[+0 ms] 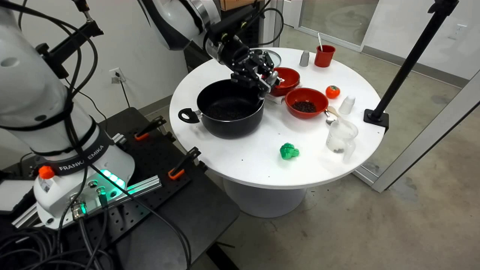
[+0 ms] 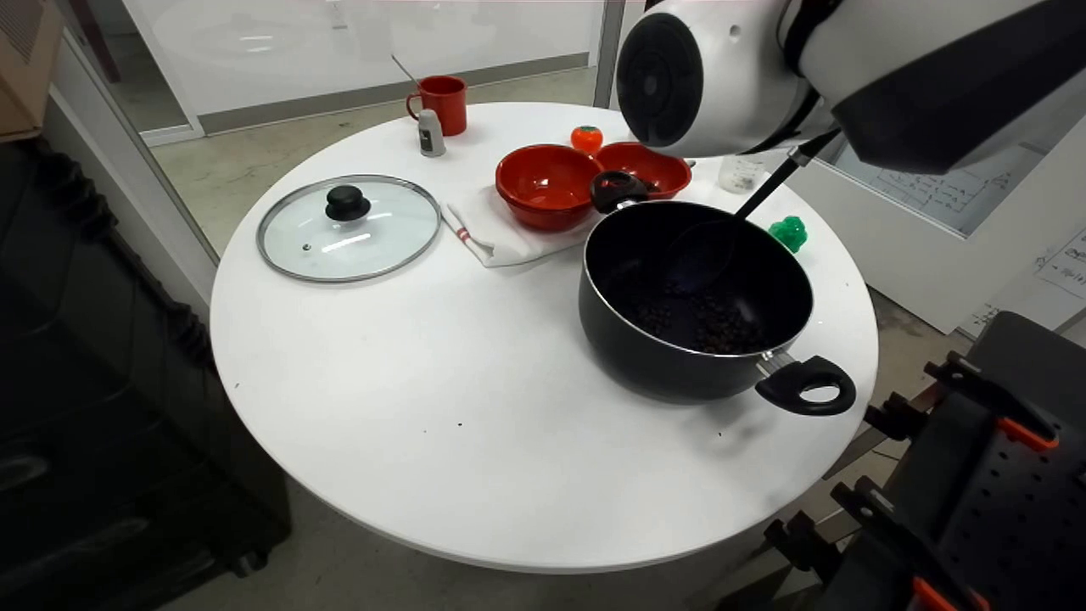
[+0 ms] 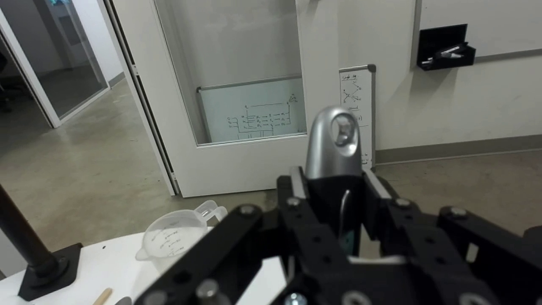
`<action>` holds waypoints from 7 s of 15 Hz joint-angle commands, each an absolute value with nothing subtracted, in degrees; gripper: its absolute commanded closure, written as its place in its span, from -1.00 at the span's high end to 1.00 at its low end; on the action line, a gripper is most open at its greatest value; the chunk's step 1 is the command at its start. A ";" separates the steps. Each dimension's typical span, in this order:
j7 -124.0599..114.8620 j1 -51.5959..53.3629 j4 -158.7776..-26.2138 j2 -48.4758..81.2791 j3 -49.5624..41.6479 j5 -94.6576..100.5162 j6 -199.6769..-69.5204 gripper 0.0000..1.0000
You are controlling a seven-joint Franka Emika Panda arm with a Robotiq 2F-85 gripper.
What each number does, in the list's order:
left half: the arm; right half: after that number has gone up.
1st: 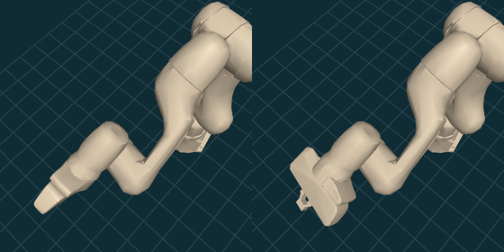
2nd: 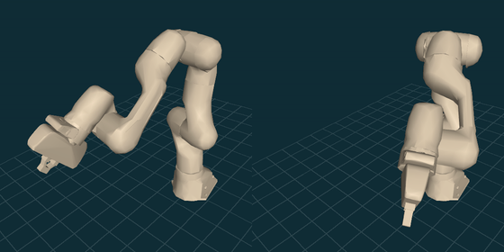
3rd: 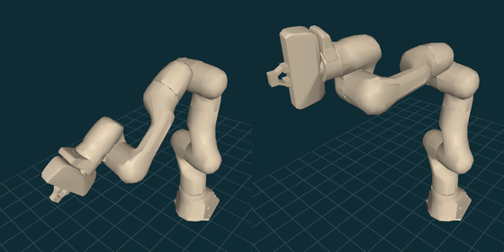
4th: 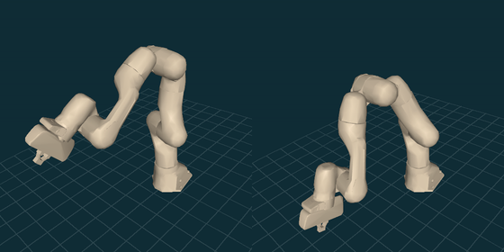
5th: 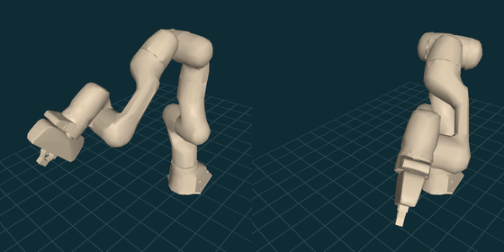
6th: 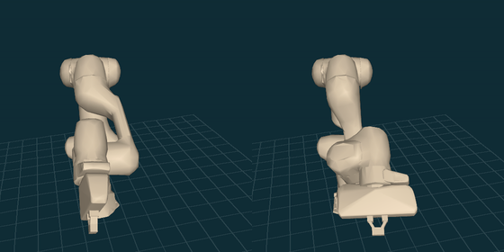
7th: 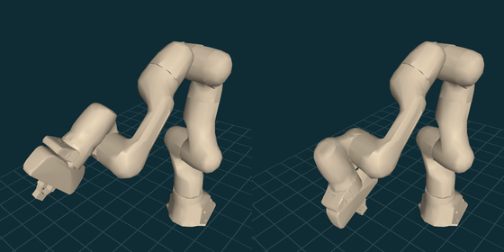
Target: Use the black spoon to stir the contents in the black pot
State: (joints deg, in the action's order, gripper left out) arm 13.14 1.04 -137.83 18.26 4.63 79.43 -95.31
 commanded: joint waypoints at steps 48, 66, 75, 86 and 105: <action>13.83 4.87 -136.12 15.20 9.68 72.91 -97.84 -0.84; 41.33 0.39 -123.84 12.53 4.70 61.46 -94.67 -0.84; 38.06 2.87 -126.33 20.11 6.13 62.87 -91.75 -0.84; 38.63 2.69 -125.14 26.99 6.95 62.07 -92.38 -0.84; 52.71 -5.74 -121.52 28.98 5.46 52.85 -109.15 -0.84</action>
State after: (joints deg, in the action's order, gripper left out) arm 50.19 -5.01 -123.34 28.12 5.87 56.42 -106.95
